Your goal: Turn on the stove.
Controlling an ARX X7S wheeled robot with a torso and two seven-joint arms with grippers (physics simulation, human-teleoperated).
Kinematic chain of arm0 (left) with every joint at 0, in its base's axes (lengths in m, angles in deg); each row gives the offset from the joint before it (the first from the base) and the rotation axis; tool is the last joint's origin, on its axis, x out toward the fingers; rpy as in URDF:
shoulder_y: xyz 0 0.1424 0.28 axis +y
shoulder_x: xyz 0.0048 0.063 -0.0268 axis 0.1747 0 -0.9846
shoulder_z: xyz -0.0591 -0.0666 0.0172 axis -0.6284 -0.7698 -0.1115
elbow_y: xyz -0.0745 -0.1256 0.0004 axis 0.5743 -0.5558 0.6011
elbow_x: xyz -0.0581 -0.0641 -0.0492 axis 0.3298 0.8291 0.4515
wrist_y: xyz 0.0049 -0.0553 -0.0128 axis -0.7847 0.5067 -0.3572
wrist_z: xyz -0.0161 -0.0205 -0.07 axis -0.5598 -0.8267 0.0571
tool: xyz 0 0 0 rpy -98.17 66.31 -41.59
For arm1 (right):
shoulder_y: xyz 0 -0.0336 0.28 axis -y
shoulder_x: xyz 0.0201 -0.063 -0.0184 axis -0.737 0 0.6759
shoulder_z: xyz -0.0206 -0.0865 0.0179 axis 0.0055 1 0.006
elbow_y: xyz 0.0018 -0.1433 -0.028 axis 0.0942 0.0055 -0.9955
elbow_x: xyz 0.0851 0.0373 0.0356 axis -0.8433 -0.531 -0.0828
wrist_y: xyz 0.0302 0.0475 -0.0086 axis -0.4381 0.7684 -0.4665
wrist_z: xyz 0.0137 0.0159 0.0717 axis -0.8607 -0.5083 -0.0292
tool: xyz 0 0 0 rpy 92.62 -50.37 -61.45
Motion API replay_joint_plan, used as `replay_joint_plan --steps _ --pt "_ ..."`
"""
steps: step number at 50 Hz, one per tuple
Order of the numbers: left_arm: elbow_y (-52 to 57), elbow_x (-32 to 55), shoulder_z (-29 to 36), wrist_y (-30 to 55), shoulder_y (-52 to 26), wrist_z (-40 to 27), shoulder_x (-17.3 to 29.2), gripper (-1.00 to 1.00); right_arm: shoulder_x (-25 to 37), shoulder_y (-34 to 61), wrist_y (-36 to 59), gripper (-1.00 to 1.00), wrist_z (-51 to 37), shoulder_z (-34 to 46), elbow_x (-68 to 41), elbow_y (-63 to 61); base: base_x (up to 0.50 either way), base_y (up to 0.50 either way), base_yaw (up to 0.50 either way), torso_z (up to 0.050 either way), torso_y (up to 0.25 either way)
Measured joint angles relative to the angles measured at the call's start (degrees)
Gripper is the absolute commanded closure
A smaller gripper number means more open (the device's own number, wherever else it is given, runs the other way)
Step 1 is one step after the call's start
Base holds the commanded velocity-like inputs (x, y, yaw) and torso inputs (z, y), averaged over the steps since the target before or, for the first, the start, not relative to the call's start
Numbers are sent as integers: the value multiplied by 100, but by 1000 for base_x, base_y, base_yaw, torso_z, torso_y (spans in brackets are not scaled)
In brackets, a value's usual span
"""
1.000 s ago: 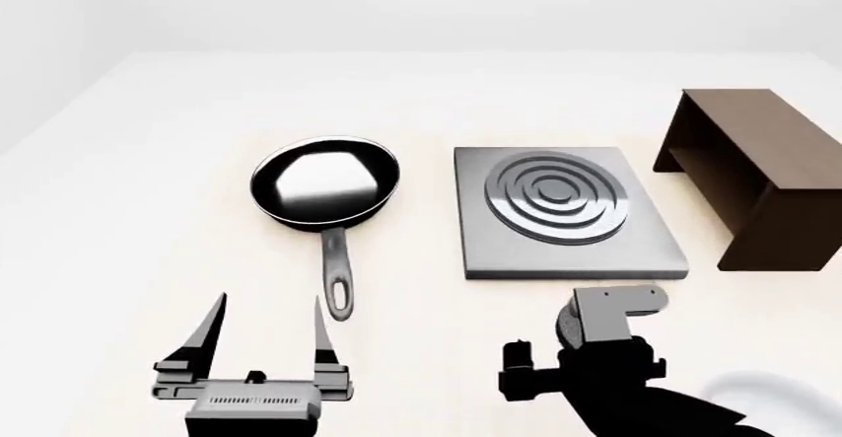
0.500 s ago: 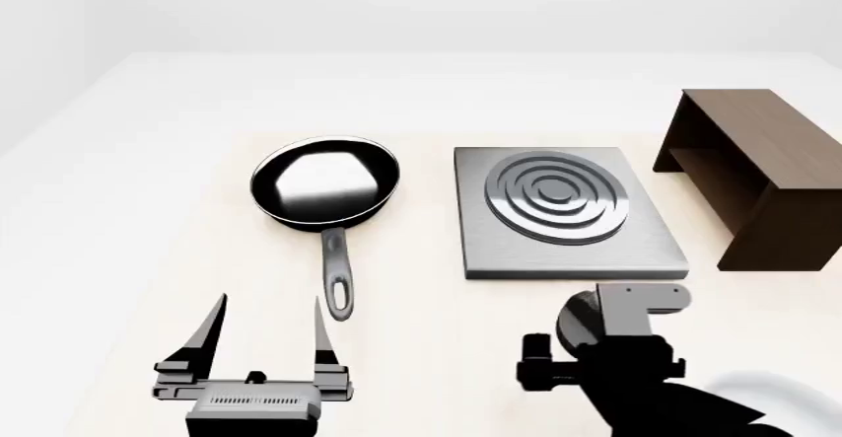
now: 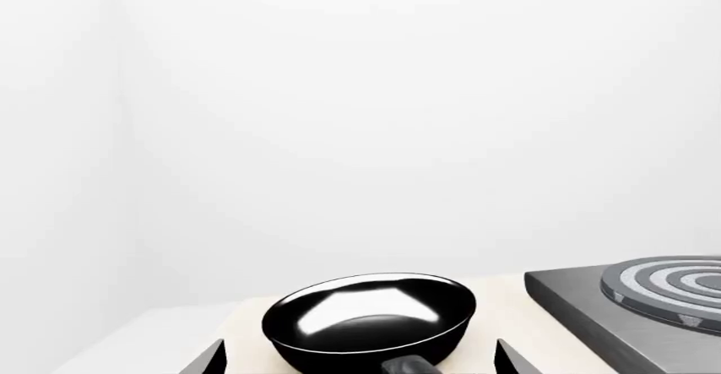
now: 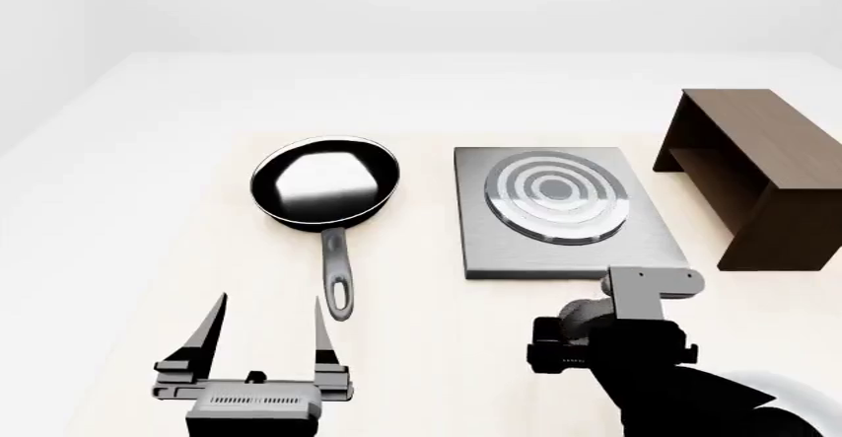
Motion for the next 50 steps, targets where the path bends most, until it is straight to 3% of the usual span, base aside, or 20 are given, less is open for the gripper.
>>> replay_joint_plan --steps 27,39,50 --pt "-92 23 45 -79 -36 -31 23 -100 -151 791 -87 -100 65 106 91 31 0 0 0 0 0" --pt "-64 31 64 -49 -42 -50 39 -100 -261 568 -1246 -100 494 237 591 6 0 0 0 0 0" --pt "37 28 83 29 -12 -84 57 -100 -576 79 -2874 -100 1023 335 1188 250 0 0 0 0 0"
